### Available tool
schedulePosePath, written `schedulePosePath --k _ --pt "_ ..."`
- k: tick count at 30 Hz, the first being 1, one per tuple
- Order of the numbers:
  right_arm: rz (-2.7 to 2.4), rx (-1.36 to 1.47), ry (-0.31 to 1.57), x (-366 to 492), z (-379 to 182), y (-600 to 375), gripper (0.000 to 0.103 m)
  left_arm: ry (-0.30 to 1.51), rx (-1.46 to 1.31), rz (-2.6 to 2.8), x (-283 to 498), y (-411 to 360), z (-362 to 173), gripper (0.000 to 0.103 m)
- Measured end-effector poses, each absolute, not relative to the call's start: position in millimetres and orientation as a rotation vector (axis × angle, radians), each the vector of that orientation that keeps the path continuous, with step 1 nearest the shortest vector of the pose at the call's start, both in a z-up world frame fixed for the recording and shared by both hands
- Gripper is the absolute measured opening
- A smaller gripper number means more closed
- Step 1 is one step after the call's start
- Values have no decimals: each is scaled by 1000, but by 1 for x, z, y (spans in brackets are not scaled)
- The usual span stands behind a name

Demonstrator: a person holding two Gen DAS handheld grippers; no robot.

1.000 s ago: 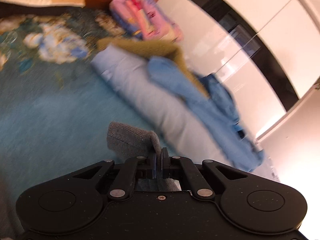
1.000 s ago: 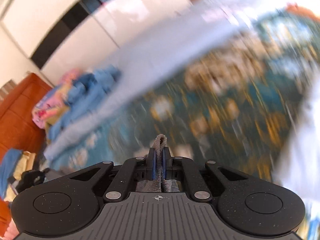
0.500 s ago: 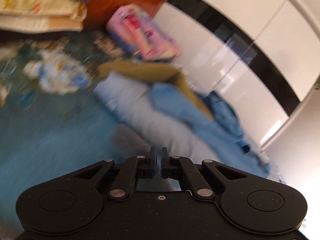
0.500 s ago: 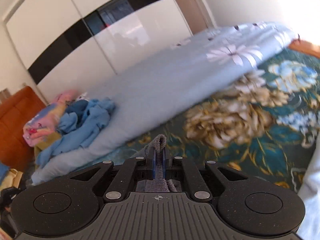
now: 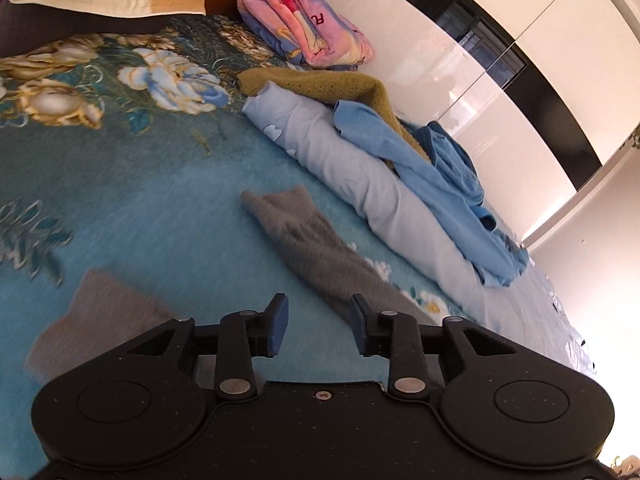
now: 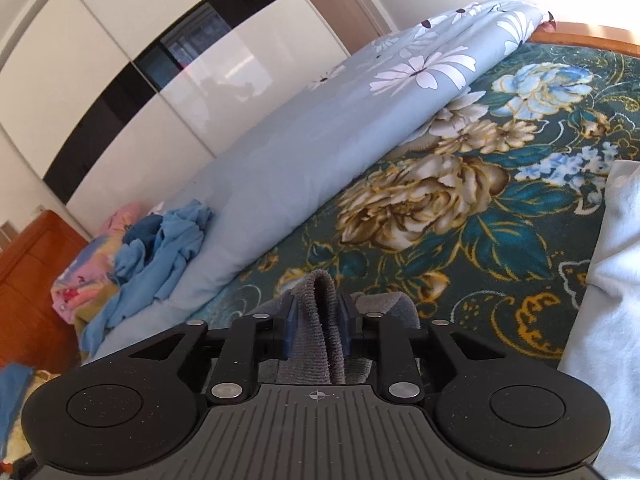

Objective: Fold clothes

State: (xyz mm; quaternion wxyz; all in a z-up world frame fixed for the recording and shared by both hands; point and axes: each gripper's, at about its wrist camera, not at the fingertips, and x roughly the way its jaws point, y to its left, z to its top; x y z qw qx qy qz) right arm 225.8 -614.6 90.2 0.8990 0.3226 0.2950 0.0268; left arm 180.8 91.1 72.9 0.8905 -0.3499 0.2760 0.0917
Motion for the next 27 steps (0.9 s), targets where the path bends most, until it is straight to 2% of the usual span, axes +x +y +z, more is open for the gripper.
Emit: schedulePosePath --k 1,7,14,18,22,25,27 --pt "52 670 614 220 88 -615 36 572 -728 193 173 89 73 36" --pt "0 661 669 187 62 -614 39 582 -704 291 135 82 73 46" --pt "-13 715 745 206 26 -599 41 664 -687 346 118 73 56 47" --pt "-18 740 746 224 22 -590 46 686 -679 369 121 70 52 50" --pt "-36 722 736 237 21 -579 46 692 -666 408 122 63 49 50" --pt "-27 730 717 239 21 -575 22 691 -667 431 123 61 49 50" --pt "-29 728 700 237 24 -573 14 685 -683 426 122 61 49 53"
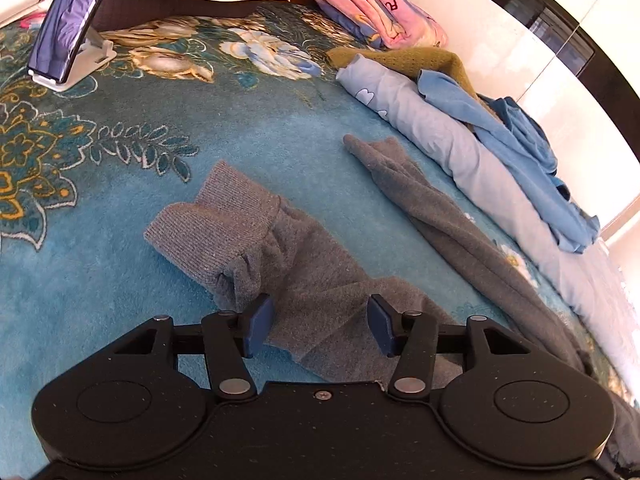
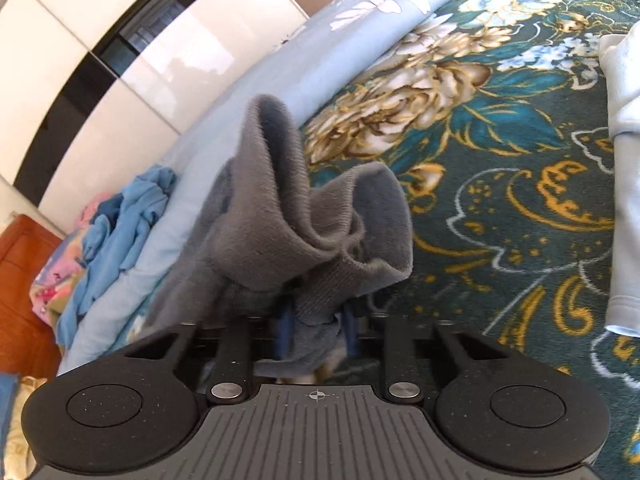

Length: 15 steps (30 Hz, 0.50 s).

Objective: Fold clothes

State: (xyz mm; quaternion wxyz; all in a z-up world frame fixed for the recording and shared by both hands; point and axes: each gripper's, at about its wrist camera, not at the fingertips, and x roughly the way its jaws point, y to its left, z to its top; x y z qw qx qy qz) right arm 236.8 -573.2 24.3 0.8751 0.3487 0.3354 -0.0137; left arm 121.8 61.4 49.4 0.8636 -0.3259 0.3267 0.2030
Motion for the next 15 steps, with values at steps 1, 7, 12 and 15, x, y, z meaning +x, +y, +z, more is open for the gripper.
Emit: schedulePosePath --k 1,7,12,15 --pt "-29 722 689 234 27 -573 12 685 -688 424 121 62 50 53" --pt "36 703 545 191 73 -580 10 679 -731 420 113 68 55 54" --pt "58 639 506 153 96 -591 10 680 -757 421 102 74 54 54" --pt "4 625 614 153 75 -597 10 700 -774 432 97 77 50 57"
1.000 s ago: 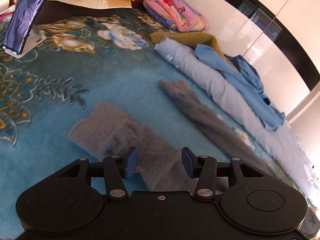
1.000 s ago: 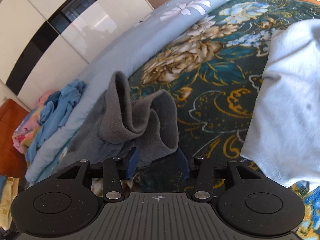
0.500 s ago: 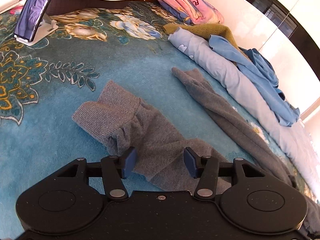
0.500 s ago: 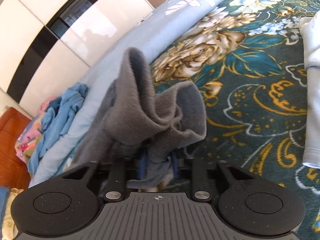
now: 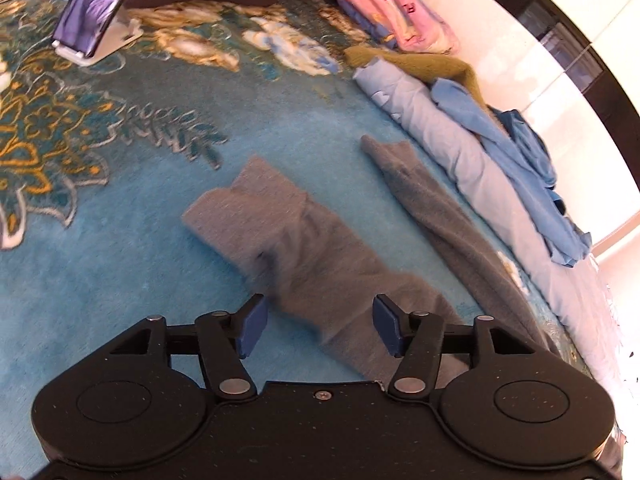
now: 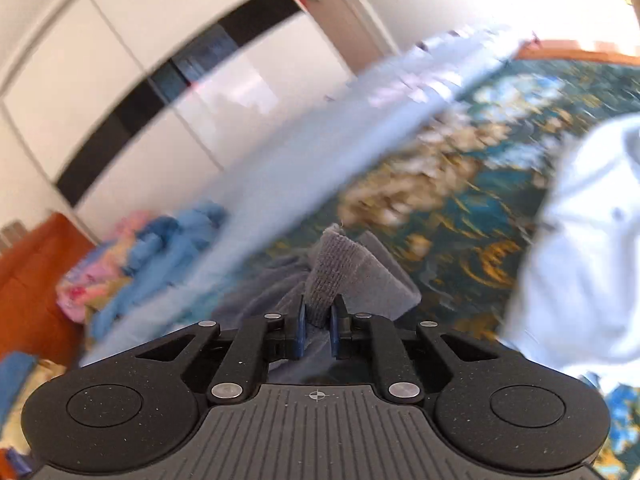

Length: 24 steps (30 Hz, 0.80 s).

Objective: Fold clothes

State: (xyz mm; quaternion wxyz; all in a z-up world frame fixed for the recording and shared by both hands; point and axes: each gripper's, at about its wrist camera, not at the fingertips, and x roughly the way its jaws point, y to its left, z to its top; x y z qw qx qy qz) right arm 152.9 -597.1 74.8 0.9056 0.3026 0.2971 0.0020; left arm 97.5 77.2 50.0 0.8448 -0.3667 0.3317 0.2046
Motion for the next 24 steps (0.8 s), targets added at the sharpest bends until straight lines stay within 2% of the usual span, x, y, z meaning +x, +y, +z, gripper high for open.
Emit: schedulePosePath --k 3,6,11,13,17,21,24 --pt "-11 642 662 149 57 -598 11 711 -803 424 95 82 47 57" --pt "-23 625 657 141 63 -595 16 711 -814 419 95 85 46 57" --pt "-80 506 604 125 92 -591 33 699 -817 383 100 84 47 58" --pt "-78 486 582 129 102 -592 34 712 -830 368 104 82 48 57" --pt "31 557 632 172 105 -578 34 733 -839 327 111 75 53 57" --pt "105 482 704 229 103 -539 34 699 -779 277 122 71 73 59" --pt "134 374 771 265 104 -516 46 728 -759 275 139 75 74 62"
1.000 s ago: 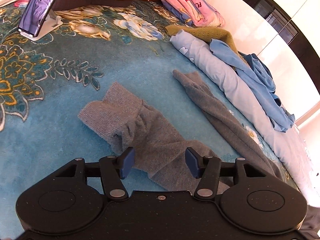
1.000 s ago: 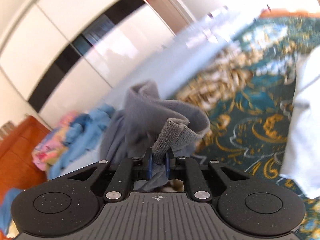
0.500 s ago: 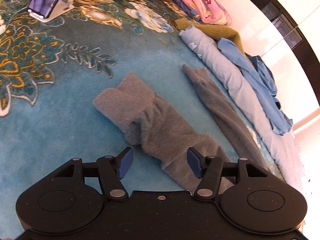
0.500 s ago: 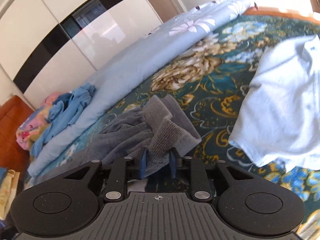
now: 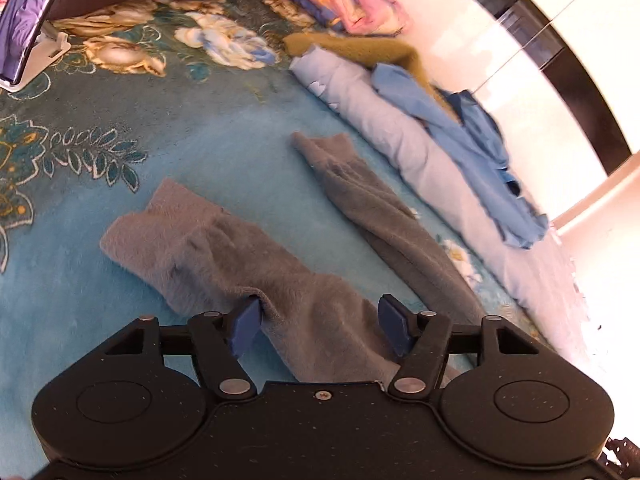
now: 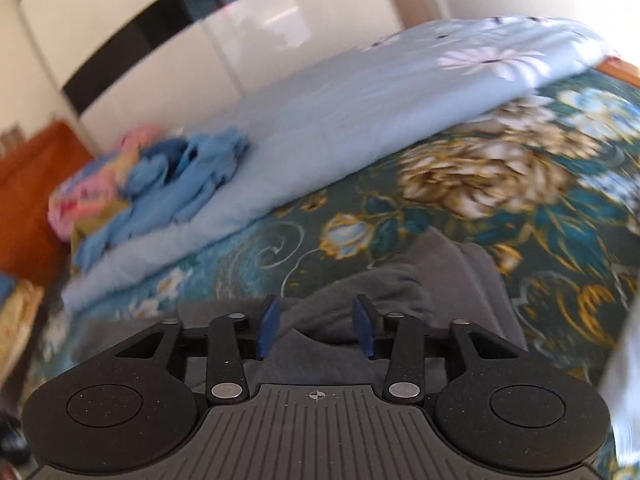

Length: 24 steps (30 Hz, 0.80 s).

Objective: Fold clothes
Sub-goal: 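Grasp the grey garment's end with the left gripper while the right gripper grasps its fabric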

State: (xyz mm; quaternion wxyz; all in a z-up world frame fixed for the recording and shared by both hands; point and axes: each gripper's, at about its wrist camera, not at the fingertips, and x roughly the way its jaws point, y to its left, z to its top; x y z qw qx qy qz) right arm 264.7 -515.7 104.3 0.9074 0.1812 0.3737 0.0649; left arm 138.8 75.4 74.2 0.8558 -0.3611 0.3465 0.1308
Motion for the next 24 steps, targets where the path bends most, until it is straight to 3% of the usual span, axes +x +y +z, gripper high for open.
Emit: schedulePosePath --k 3,6,13,14,15,16,17,19,24 --pt "88 378 826 279 102 -510 47 775 -787 303 156 79 67 62" --pt "94 414 877 282 93 -509 47 802 -771 307 176 73 60 69" --pt "127 463 950 287 72 -498 47 858 -740 368 211 66 49 68" --pt "126 458 953 287 70 -496 42 864 -733 377 215 65 48 67" --pt "121 456 951 286 69 -495 34 866 -729 392 217 65 48 62" --pt "115 464 944 284 68 -497 19 863 -722 409 218 64 48 48" --pt "109 477 937 282 68 -499 12 859 -714 426 219 64 48 40" --pt "122 521 912 276 69 -505 7 846 -734 444 216 67 45 10" --pt "171 579 771 259 97 -522 6 751 -789 383 209 72 51 5"
